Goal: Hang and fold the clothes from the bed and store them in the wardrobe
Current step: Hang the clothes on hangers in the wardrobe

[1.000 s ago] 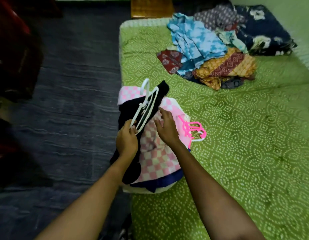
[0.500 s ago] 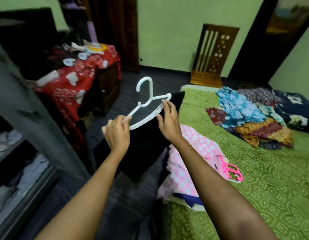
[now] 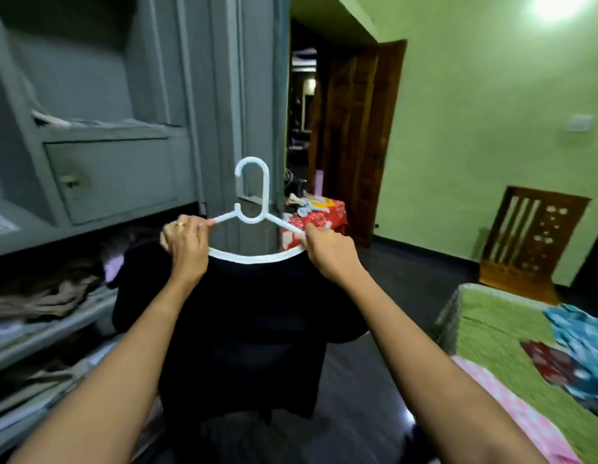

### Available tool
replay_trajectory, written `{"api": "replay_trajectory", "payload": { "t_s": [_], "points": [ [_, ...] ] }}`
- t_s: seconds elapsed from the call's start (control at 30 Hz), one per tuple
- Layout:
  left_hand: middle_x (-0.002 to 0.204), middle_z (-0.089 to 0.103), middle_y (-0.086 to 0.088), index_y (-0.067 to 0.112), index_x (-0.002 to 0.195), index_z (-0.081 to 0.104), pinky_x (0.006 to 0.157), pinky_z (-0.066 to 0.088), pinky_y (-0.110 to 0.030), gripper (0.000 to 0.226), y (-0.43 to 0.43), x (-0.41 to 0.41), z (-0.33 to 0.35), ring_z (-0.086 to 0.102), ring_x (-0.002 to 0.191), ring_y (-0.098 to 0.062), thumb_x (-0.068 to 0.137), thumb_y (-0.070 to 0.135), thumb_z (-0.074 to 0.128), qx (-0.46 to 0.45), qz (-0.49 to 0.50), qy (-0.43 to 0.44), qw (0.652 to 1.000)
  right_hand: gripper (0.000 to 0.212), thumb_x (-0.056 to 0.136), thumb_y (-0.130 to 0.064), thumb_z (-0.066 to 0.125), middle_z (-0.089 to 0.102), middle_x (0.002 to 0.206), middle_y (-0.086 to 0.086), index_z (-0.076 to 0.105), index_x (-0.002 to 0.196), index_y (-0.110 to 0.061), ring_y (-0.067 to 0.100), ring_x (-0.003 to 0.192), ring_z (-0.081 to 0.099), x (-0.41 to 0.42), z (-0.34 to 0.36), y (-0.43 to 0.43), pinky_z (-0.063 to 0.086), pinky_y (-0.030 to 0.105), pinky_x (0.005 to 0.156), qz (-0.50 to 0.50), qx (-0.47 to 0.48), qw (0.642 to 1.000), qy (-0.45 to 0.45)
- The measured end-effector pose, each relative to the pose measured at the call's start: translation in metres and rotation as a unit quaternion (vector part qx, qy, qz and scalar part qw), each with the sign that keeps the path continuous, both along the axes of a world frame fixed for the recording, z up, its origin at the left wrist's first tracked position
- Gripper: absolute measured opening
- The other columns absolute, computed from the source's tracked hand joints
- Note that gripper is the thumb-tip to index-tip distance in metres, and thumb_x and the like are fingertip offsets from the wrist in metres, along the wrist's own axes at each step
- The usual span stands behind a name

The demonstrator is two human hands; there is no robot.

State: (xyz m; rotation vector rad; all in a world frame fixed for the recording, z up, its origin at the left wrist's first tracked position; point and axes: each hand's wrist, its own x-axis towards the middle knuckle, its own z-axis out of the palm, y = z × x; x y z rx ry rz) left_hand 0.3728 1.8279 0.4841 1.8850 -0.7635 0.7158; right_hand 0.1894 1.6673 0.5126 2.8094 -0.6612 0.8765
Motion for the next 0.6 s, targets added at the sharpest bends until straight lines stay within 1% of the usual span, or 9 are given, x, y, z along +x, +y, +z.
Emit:
{"api": "replay_trajectory", "payload": {
  "t_s": [0.03,0.1,0.2,0.23,0.27,0.33,0.4,0.5,0.6],
  "points": [
    [0.1,0.063,-0.019,0.005,0.095,0.07,0.089,0.025,-0.039,0.063,0.013,0.012,0.012,0.049,0.098,-0.04,0.087,0.043,0.021,-0.002,0.005,-0.002,1.0,0.034,0.099,-0.039,0.038,0.063,0.102,0.015,0.052,0.106,-0.009,0.036,0.093,0.06,0.006,0.01,0.011,0.042,0.039,0.07,0.024,0.03,0.999,0.02],
    [0.104,0.062,-0.021,0.003,0.096,0.069,0.094,0.025,-0.039,0.05,0.043,0.037,0.043,0.047,0.103,-0.042,0.092,0.035,0.031,-0.012,0.024,0.002,1.0,0.034,0.096,-0.041,0.046,0.063,0.101,0.015,0.053,0.105,-0.009,0.035,0.097,0.058,0.024,0.037,0.033,0.044,0.04,0.073,0.112,0.087,0.99,0.013],
    [0.108,0.057,-0.022,0.001,0.099,0.066,0.097,0.025,-0.04,0.031,0.077,0.071,0.083,0.043,0.109,-0.042,0.099,0.02,0.042,-0.026,0.038,0.008,0.999,0.042,0.086,-0.024,0.064,0.062,0.122,0.006,0.055,0.124,-0.011,0.023,0.115,0.055,0.044,0.072,0.063,0.043,0.034,0.096,0.232,0.149,0.961,-0.008],
    [0.109,0.056,-0.022,0.0,0.1,0.065,0.096,0.025,-0.039,0.03,0.088,0.082,0.097,0.042,0.109,-0.041,0.099,0.019,0.042,-0.028,0.042,0.007,0.999,0.05,0.084,-0.015,0.066,0.057,0.132,0.002,0.052,0.132,-0.011,0.017,0.123,0.05,0.049,0.085,0.071,0.037,0.026,0.105,0.269,0.168,0.948,-0.017],
    [0.11,0.055,-0.022,0.0,0.1,0.065,0.095,0.026,-0.038,0.03,0.096,0.091,0.11,0.042,0.109,-0.04,0.099,0.019,0.041,-0.029,0.047,0.003,0.998,0.056,0.083,-0.007,0.066,0.051,0.137,-0.001,0.048,0.136,-0.009,0.009,0.126,0.044,0.051,0.097,0.079,0.031,0.016,0.106,0.299,0.19,0.935,-0.027],
    [0.112,0.054,-0.023,-0.001,0.102,0.064,0.093,0.027,-0.037,0.031,0.11,0.108,0.137,0.042,0.107,-0.04,0.1,0.019,0.04,-0.039,0.055,-0.013,0.998,0.059,0.081,0.005,0.065,0.046,0.134,-0.008,0.046,0.136,-0.005,0.001,0.125,0.039,0.058,0.117,0.09,0.026,0.004,0.103,0.358,0.235,0.903,-0.04],
    [0.111,0.053,-0.024,-0.003,0.103,0.062,0.092,0.028,-0.037,0.032,0.116,0.124,0.16,0.042,0.107,-0.04,0.101,0.018,0.038,-0.047,0.054,-0.025,0.997,0.054,0.079,0.01,0.063,0.053,0.123,-0.008,0.053,0.13,-0.004,-0.001,0.119,0.046,0.069,0.132,0.099,0.031,0.007,0.103,0.386,0.275,0.875,-0.1],
    [0.109,0.051,-0.024,-0.003,0.106,0.058,0.093,0.027,-0.035,0.034,0.111,0.141,0.195,0.041,0.108,-0.037,0.102,0.02,0.033,-0.067,0.044,-0.023,0.997,0.044,0.074,0.015,0.062,0.068,0.105,-0.002,0.069,0.112,-0.007,-0.006,0.096,0.057,0.092,0.157,0.106,0.042,0.006,0.089,0.352,0.255,0.87,-0.233],
    [0.106,0.05,-0.02,0.001,0.103,0.052,0.092,0.029,-0.033,0.032,0.098,0.166,0.234,0.041,0.112,-0.033,0.102,0.026,0.031,-0.08,0.019,-0.008,0.997,0.035,0.07,0.01,0.07,0.073,0.093,0.005,0.073,0.1,-0.007,0.006,0.084,0.066,0.121,0.198,0.101,0.053,0.025,0.086,0.348,0.281,0.843,-0.3]
  ]
}}
